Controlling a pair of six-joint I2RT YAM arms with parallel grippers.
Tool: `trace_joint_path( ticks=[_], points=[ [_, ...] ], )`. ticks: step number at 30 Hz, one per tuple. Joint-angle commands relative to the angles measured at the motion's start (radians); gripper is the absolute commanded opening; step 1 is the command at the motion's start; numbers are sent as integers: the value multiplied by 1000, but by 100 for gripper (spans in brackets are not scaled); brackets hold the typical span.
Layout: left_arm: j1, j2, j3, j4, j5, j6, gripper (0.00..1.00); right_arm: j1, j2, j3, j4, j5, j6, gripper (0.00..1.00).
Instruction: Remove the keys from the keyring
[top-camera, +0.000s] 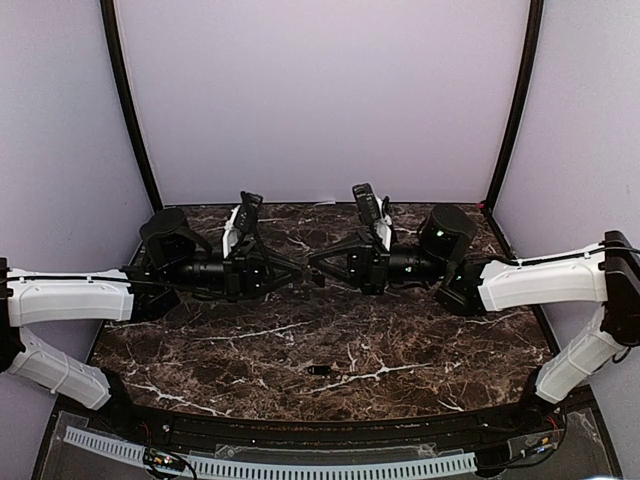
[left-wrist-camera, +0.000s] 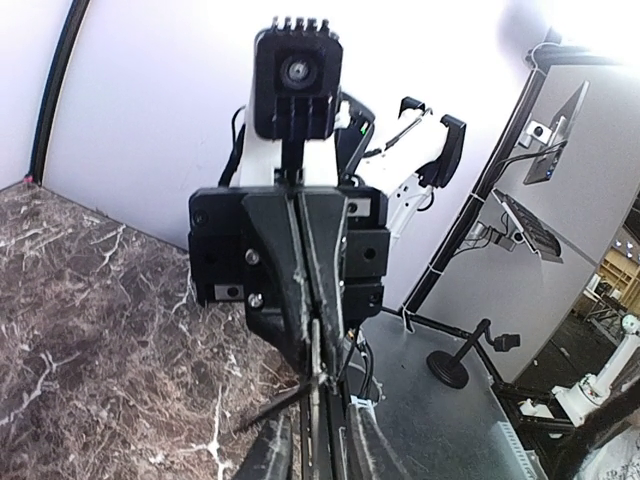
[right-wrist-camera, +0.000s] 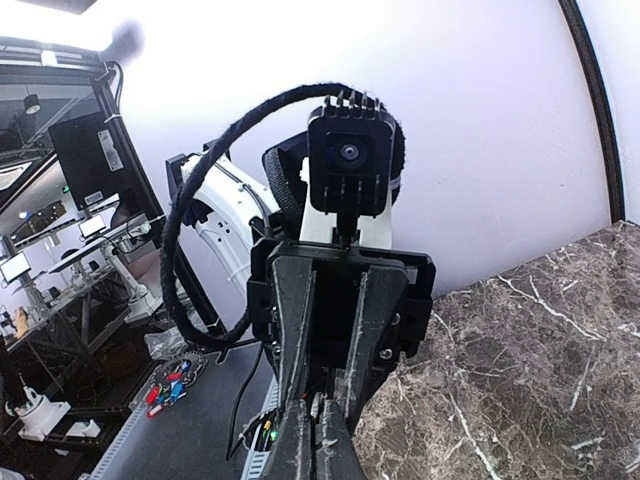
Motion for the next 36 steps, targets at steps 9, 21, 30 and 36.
trace_joint_path(
  ticks=[9, 21, 30, 36],
  points=[
    [-7, 35, 1, 127, 10, -55, 20, -3, -32, -21, 78, -4, 39, 0],
    [-12, 73, 9, 188, 47, -83, 16, 5, -27, -8, 45, -2, 23, 0],
    [-12, 86, 15, 206, 42, -94, 13, 19, -20, 3, 22, -1, 11, 0],
    [-12, 110, 19, 263, 59, -123, 8, 27, -15, 6, 12, 4, 6, 0]
  ],
)
